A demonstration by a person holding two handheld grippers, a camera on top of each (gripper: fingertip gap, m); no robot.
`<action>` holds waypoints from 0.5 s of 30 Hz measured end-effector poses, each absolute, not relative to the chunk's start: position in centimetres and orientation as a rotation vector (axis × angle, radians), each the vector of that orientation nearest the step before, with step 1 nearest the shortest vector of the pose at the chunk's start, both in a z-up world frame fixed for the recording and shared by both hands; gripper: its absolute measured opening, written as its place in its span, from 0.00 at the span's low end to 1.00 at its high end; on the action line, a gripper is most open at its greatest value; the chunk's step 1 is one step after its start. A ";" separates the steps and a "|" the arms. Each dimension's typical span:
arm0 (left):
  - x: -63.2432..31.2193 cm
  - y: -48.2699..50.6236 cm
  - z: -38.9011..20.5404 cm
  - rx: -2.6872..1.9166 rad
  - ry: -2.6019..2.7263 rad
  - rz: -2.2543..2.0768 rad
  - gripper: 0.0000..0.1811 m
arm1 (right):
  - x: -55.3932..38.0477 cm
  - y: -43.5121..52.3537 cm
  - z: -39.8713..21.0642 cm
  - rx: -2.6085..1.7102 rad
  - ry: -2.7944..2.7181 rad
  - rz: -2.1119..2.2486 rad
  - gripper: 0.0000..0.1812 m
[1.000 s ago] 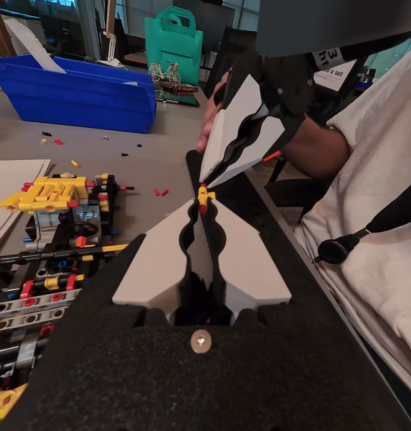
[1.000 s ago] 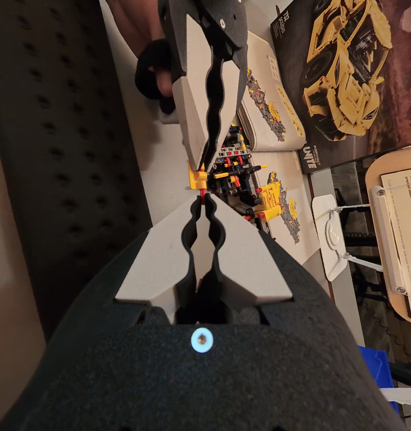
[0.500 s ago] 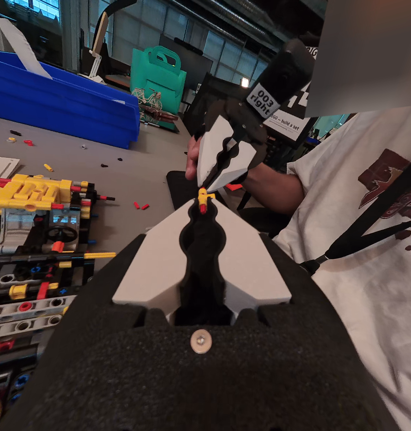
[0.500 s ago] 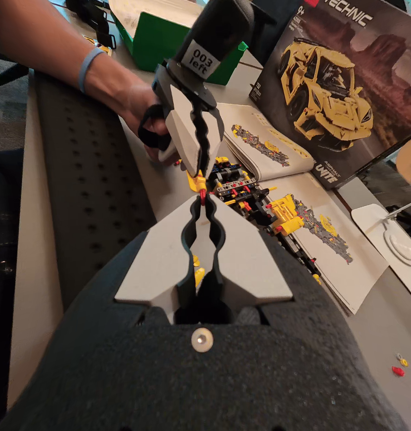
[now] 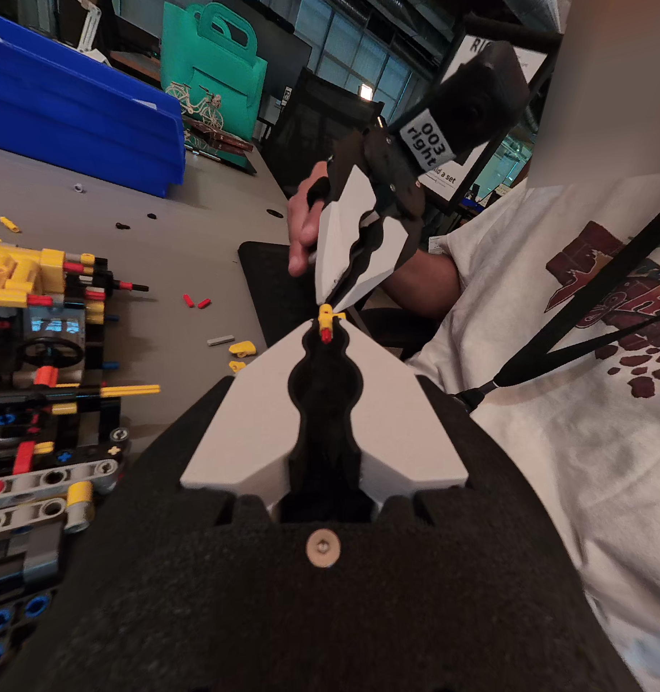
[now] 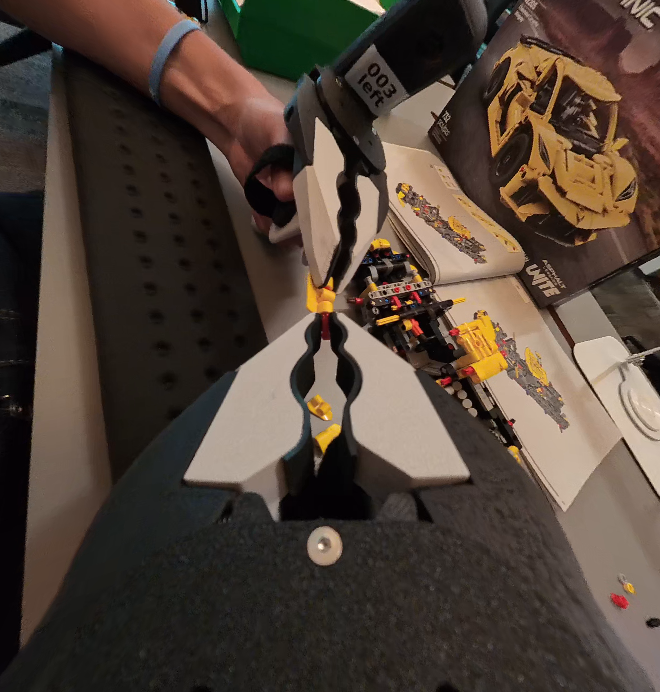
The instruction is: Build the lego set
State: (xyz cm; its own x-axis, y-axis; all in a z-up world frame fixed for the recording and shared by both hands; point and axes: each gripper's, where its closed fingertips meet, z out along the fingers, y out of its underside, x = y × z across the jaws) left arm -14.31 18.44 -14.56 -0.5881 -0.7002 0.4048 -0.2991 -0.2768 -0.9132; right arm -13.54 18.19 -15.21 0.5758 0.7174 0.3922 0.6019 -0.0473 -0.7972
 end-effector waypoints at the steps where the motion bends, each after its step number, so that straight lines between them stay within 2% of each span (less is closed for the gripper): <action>1: -14.3 18.4 -14.6 -1.232 1.680 -1.931 0.04 | -13.6 18.2 -15.3 -1.741 -1.097 0.134 0.02; 15: -14.3 18.8 -14.5 -1.222 1.675 -1.890 0.04 | -13.5 18.6 -15.0 -1.764 -1.062 0.121 0.02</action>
